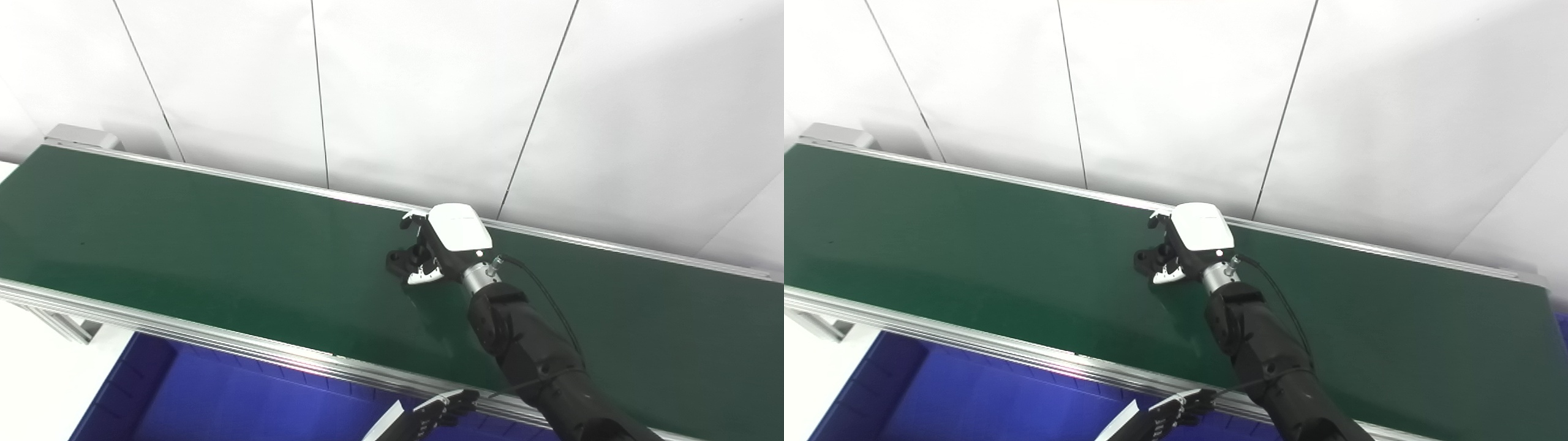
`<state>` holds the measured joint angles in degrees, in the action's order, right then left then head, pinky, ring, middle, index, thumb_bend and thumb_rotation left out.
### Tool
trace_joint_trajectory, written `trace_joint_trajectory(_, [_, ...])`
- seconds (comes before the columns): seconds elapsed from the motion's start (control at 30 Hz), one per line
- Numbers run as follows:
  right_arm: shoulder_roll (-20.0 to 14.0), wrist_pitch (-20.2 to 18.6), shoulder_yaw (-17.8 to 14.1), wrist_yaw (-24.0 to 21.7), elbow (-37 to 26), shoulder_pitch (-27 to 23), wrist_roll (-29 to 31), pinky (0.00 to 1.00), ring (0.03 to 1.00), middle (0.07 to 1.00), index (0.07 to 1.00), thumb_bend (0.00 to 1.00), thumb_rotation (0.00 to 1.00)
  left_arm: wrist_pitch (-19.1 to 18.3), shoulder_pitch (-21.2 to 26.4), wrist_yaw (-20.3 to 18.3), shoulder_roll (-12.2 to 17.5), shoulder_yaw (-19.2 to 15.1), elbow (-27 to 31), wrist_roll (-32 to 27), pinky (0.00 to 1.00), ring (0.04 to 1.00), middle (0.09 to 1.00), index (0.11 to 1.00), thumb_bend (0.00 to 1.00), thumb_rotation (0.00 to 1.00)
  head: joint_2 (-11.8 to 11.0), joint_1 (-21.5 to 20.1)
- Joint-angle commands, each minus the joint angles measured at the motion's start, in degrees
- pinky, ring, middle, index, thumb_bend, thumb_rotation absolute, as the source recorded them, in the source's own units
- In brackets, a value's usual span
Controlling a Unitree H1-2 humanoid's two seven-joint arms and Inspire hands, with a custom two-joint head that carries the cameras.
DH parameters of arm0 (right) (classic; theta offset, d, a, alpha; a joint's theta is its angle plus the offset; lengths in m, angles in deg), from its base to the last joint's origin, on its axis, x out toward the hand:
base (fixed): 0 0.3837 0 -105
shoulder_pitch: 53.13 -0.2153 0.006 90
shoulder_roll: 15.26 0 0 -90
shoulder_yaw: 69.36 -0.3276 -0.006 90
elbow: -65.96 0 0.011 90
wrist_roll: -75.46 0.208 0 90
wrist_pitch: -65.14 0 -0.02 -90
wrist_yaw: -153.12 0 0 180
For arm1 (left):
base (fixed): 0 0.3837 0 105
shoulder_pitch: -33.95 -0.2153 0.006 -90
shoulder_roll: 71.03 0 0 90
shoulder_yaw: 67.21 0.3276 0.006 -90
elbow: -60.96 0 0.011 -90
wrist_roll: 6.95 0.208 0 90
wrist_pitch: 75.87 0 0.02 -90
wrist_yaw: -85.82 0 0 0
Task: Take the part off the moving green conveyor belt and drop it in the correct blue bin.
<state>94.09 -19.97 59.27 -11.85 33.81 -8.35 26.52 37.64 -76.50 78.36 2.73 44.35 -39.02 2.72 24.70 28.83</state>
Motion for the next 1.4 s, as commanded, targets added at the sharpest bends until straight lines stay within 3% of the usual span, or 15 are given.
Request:
trace_joint_trajectory(0.0, [-0.62,-3.34,0.13,-2.87,0.32,-0.31,-0.13,0.22,0.285,0.472,0.704,0.56,0.0,0.22,-0.84,-0.01,-3.3,2.52,2.24,-0.17,0.88,0.917,0.911,0.88,0.94,0.88,0.1,-0.15])
trace_joint_trajectory(0.3, [-2.19,-4.88,-0.65,-6.7,-4.83,0.57,1.44,0.22,0.288,0.472,0.733,0.56,0.0,-0.28,-1.24,-0.23,-3.24,2.55,2.99,-0.65,0.88,0.914,0.911,0.88,0.93,0.87,0.26,-0.66])
trace_joint_trajectory(0.4, [-3.48,-5.84,-1.3,-9.66,-10.56,1.72,2.07,0.21,0.274,0.471,0.726,0.56,0.0,-0.24,-1.21,-0.22,-3.19,2.53,2.94,-0.57,0.88,0.914,0.911,0.881,0.92,0.87,0.26,-0.66])
trace_joint_trajectory(0.43, [-3.99,-6.01,-1.58,-10.66,-12.72,2.18,2.37,0.2,0.268,0.471,0.691,0.56,0.0,-0.45,-1.27,-0.25,-3.19,2.51,3.05,-0.65,0.88,0.913,0.911,0.881,0.92,0.87,0.62,-1.04])
trace_joint_trajectory(0.47, [-4.51,-6.24,-1.88,-11.76,-14.92,2.66,2.73,0.19,0.263,0.458,0.577,0.54,0.0,-0.5,-1.3,-0.25,-3.18,2.49,3.09,-0.68,0.87,0.912,0.911,0.881,0.92,0.87,0.62,-1.04])
trace_joint_trajectory(0.57, [-6.07,-6.79,-3.22,-14.76,-22.36,4.48,3.83,0.19,0.257,0.409,0.521,0.52,0.0,-0.48,-1.34,-0.08,-3.0,2.4,3.24,-0.26,0.87,0.908,0.91,0.881,0.92,0.88,0.82,-1.61])
trace_joint_trajectory(0.63, [-6.98,-7.16,-4.09,-16.63,-27.23,5.7,4.33,0.18,0.256,0.458,0.494,0.53,0.0,-0.5,-1.34,-0.1,-2.84,2.35,3.41,-0.18,0.87,0.906,0.909,0.88,0.92,0.88,0.85,-1.83])
trace_joint_trajectory(0.87, [-9.41,-9.03,-6.8,-23.51,-43.28,9.29,5.33,0.24,0.302,0.473,0.488,0.53,0.0,0.15,-1.27,-0.1,-2.35,2.09,3.33,-0.26,0.86,0.894,0.904,0.88,0.92,0.88,1.14,-2.75])
trace_joint_trajectory(1.0, [-10.03,-10.72,-8.04,-27.24,-49.64,10.51,5.64,0.26,0.335,0.411,0.521,0.52,0.0,-0.12,-1.47,-0.27,-2.1,2.09,3.72,-0.38,0.87,0.895,0.907,0.884,0.93,0.88,1.38,-3.25])
trace_joint_trajectory(1.37, [-10.84,-11.53,-12.48,-32.41,-61.12,14.54,9.01,0.21,0.272,0.394,0.512,0.52,0.0,-0.35,-2.29,-0.7,-1.05,1.87,5.21,-0.65,0.86,0.892,0.908,0.889,0.92,0.88,2.11,-6.28])
